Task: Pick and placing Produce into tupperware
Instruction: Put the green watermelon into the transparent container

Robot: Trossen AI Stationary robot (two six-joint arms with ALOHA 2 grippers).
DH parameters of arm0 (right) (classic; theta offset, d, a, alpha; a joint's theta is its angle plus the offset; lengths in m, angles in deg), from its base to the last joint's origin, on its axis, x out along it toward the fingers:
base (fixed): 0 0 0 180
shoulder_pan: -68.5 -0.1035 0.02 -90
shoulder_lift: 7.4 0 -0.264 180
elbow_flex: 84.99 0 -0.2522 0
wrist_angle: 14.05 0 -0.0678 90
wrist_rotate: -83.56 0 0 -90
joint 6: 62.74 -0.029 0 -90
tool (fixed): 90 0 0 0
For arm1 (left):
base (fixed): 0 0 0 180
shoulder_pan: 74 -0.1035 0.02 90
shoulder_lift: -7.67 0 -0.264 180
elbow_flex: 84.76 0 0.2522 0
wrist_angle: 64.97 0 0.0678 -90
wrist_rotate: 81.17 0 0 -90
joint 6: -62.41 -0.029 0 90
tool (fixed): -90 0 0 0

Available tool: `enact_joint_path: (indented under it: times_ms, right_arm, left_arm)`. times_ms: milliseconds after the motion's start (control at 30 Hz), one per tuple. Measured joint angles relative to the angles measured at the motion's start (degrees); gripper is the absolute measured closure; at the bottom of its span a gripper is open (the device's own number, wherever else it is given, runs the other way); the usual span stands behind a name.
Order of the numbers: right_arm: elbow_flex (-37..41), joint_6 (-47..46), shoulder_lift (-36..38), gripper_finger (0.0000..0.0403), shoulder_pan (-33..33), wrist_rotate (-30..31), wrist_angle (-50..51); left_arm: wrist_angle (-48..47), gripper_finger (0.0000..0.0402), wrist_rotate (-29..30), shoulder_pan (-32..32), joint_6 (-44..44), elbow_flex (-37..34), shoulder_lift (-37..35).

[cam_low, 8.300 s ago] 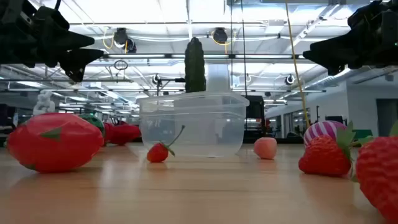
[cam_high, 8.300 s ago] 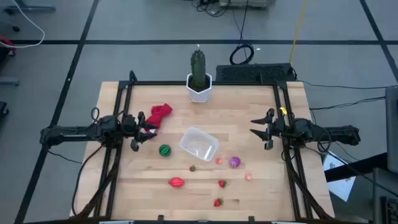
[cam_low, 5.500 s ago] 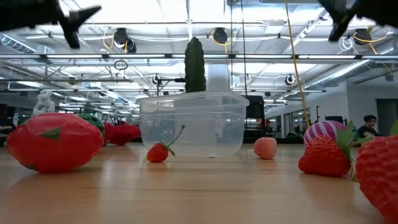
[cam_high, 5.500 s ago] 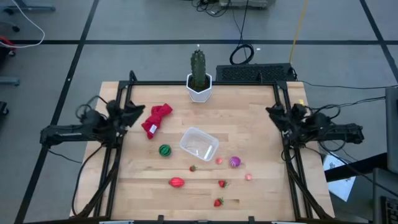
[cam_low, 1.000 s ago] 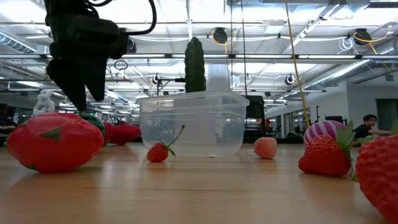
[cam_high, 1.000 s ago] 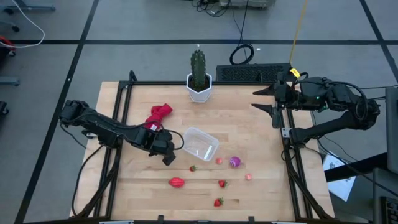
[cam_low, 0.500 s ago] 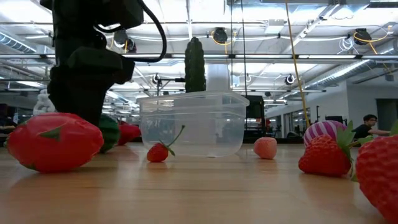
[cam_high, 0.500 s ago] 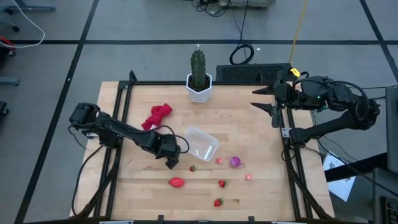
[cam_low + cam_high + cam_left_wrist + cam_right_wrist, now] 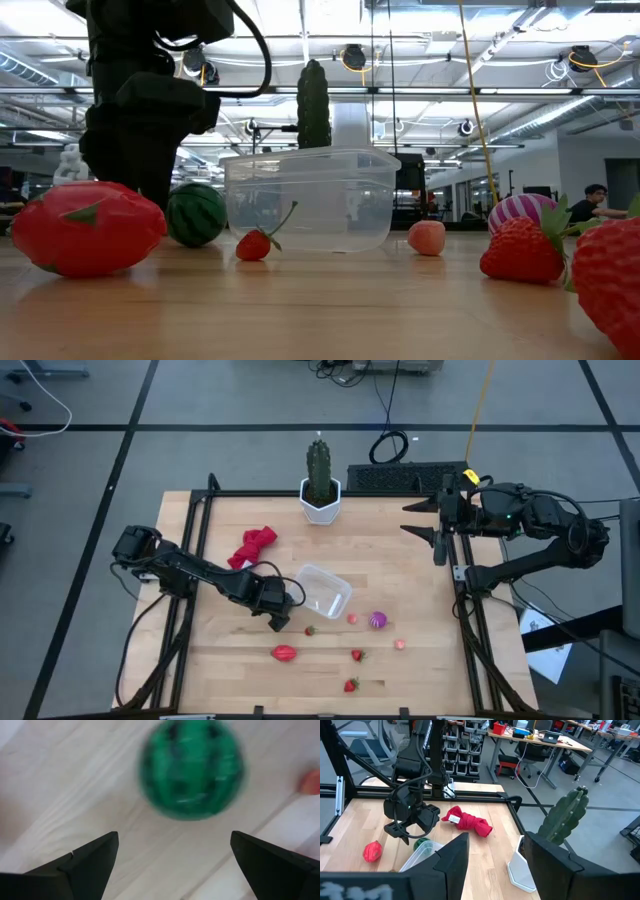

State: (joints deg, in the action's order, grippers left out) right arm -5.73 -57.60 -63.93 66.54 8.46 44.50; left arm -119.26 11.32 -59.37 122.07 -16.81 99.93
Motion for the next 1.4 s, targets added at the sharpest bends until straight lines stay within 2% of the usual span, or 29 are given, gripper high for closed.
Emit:
enact_joint_path:
  times_ms: [167, 467, 867, 1400]
  right_arm:
    - [0.0, 0.0, -0.45, 0.022, 0.0, 0.0, 0.0]
    - [0.0, 0.0, -0.93, 0.022, -0.02, 0.02, -0.33]
    - [0.0, -1.36, -0.94, 0.022, -0.02, 0.02, -1.9]
    - [0.0, -1.46, -0.94, 0.022, -0.02, 0.02, -3.61]
  left_arm:
    - [1.36, 0.0009, -0.08, 0.0, -0.7, 0.55, -0.5]
    - [1.47, 0.0009, 4.82, -0.29, -5.1, 2.1, -0.5]
    - [-3.72, 0.0009, 6.37, -4.12, -8.02, 2.1, -0.5]
    - [-1.58, 0.0009, 6.57, -4.6, -18.03, 2.08, -0.5]
